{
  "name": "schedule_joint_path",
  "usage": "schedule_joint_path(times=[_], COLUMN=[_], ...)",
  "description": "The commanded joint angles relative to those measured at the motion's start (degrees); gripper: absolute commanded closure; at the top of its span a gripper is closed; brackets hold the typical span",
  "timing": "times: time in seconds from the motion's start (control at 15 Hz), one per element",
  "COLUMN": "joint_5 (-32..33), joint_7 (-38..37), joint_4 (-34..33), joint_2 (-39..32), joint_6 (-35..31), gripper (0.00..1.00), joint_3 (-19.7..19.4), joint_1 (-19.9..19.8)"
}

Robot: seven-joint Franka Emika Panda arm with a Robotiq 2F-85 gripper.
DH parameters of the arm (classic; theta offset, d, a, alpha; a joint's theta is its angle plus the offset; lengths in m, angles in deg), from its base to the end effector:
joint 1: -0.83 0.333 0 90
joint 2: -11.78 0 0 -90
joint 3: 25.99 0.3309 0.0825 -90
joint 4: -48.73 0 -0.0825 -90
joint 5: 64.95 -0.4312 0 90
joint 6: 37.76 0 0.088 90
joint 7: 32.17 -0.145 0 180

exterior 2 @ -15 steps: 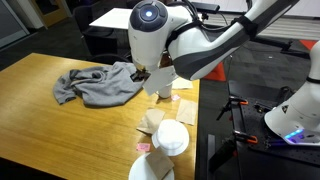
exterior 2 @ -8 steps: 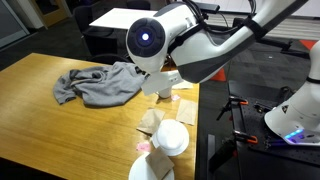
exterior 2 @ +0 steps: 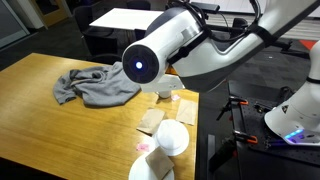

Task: Put the red pen inside the white mug

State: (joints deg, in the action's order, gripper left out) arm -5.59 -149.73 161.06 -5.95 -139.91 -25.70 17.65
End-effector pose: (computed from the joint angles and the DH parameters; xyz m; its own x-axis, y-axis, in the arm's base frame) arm 0.6154 0.0784 0.2854 0.2656 -0.4800 0.8361 -0.9594 -0.2166 0.1804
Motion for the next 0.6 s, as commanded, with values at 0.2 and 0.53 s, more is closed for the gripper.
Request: schedule_joint_path(times=[0.2, 0.53], joint_5=[6.17, 13.49], joint_7=[-10.09, -12.26], joint_4=[-4.62, -6.39], joint_2=[-5.79, -10.07], joint_6=[10.38, 11.43], gripper=[0.97, 0.97], joint_3=[2.33, 2.12], joint_1=[-0.85, -1.73])
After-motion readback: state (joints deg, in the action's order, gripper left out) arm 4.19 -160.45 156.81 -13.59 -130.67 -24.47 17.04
